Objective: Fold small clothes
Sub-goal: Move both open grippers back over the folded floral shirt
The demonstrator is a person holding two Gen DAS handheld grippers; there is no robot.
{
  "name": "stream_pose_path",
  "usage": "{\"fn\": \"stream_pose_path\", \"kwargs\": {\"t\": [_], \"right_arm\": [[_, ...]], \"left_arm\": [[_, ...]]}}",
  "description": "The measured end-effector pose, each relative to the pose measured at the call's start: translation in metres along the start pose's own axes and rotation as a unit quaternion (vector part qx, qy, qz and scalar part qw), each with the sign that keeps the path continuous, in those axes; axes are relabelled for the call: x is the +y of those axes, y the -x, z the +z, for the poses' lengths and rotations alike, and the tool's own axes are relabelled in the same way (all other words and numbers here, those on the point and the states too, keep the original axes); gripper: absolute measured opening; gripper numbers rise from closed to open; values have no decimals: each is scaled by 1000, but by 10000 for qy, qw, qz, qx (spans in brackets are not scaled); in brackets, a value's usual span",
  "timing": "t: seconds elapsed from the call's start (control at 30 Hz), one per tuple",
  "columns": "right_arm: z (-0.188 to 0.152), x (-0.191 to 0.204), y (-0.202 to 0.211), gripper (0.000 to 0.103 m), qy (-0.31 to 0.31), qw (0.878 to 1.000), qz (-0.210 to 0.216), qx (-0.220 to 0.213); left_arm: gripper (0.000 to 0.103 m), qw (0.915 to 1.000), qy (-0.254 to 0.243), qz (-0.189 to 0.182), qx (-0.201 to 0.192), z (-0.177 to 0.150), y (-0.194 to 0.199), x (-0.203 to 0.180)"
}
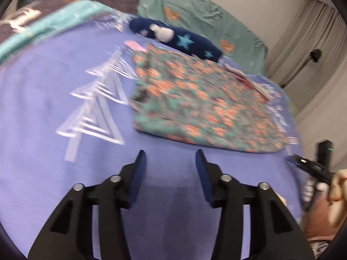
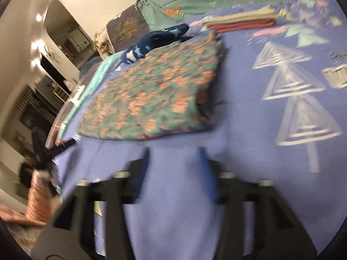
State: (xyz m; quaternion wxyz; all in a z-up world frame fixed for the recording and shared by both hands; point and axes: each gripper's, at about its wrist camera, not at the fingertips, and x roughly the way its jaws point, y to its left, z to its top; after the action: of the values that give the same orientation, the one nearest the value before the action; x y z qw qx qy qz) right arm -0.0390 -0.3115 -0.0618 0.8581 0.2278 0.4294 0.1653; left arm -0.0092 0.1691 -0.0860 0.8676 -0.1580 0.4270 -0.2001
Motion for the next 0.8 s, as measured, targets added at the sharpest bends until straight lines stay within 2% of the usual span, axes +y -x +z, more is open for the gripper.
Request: {"fn": "stream_pose_path", "kwargs": {"t": [0.1,0.13,0.2,0.23,0.27,0.33,0.37,0.47,0.57,0.6,0.63,0.67,0.7,0.73,0.77,0.8], "right_arm": [[11,-8,-28,62,-396,9991,49,111],[18,-14,-34,65,-655,9976,233,-26],[28,-22,-38,62,-1056,9935,405,-148],[33,-27,-40,31,-1323,9899,461,-196],[36,-29,-43,6,-1455,9879,512,-166],[39,-25,-37,5,-1485,9876,450,-218],[39,-19,-29,5,-1364,9895,376,-284],[40,1,0,5,-1137,9921,341,-414],[32,9,17,5,-1059,9937,230,-275],[22,8,18,6,-1106,9936,197,-79],[14,5,15,8,-1193,9927,165,86],[2,0,11,12,-1291,9912,66,295],[-13,-8,4,14,-1404,9884,-117,565],[-25,-15,4,13,-1489,9866,-186,648],[-33,-22,8,7,-1598,9854,-83,588],[-37,-26,13,7,-1662,9846,-16,544]], "left_arm": [[58,9999,94,-94,-26,6,-19,-1],[58,9993,299,-209,-76,13,-24,4],[57,9962,711,-448,-248,24,-29,14],[37,9946,867,-470,-316,28,-31,19],[4,9931,1033,-398,-383,33,-33,24],[2,9900,1189,-515,-557,40,-26,26],[2,9910,991,-486,-762,43,-13,17],[2,9949,369,-49,-935,47,15,-8],[2,9974,76,150,-697,37,33,-16],[3,9977,-18,315,-600,30,34,-17],[6,9967,-163,628,-484,20,33,-17],[10,9946,-254,921,-414,10,33,-15],[11,9911,-261,1255,-366,0,33,-13],[11,9851,-257,1665,-357,-6,34,-11],[11,9799,-282,1941,-373,-8,37,-11],[11,9734,-351,2221,-440,-9,42,-14]]}}
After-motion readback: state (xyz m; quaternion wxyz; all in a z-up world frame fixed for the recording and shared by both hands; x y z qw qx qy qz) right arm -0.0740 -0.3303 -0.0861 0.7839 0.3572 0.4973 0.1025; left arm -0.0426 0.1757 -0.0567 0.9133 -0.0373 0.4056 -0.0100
